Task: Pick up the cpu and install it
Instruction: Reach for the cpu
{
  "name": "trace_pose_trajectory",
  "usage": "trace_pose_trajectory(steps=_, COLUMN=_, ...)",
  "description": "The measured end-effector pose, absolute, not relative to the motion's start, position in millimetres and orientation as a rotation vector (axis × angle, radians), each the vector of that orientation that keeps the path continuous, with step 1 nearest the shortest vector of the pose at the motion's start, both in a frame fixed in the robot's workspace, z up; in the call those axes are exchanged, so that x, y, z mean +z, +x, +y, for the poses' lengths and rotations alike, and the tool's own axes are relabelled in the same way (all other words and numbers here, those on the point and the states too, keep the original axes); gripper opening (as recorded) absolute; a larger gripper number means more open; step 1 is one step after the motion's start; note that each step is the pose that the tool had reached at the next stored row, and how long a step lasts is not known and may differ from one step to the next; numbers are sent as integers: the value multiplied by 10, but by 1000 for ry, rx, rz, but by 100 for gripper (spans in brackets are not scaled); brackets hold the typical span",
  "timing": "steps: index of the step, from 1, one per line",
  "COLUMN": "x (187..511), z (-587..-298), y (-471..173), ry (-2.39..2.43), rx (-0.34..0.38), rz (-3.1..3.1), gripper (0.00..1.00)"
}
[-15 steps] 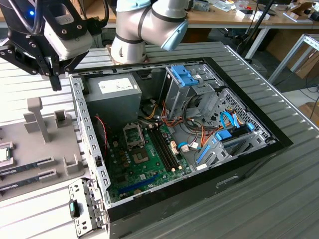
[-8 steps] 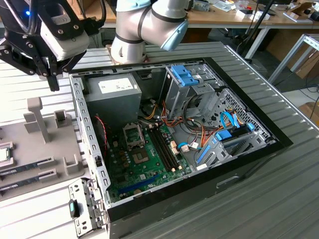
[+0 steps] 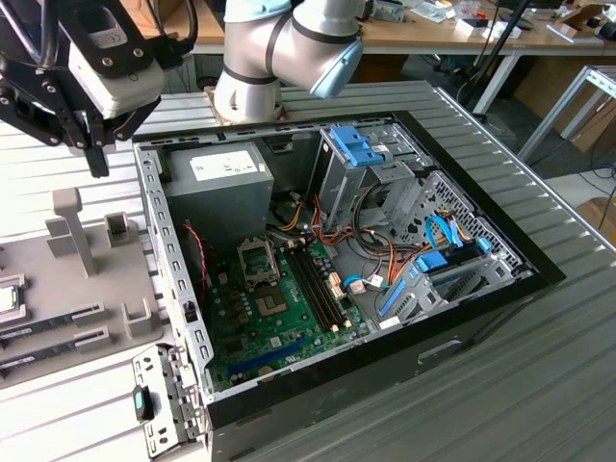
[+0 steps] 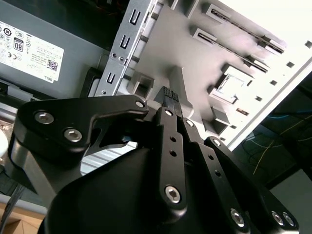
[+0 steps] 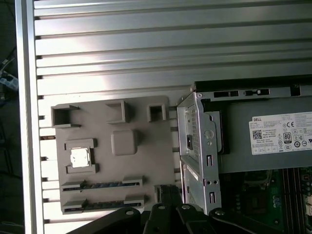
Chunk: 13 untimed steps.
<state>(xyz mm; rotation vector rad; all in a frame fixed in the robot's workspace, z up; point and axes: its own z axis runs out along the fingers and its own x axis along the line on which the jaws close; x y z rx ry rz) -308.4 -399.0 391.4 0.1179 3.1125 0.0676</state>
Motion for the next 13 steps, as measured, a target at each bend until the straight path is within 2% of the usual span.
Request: trace_pose_trajectory(steps=13, x=3900, z=-3990, y=-3291, ry=118, rx=68, rz=3112, gripper=11)
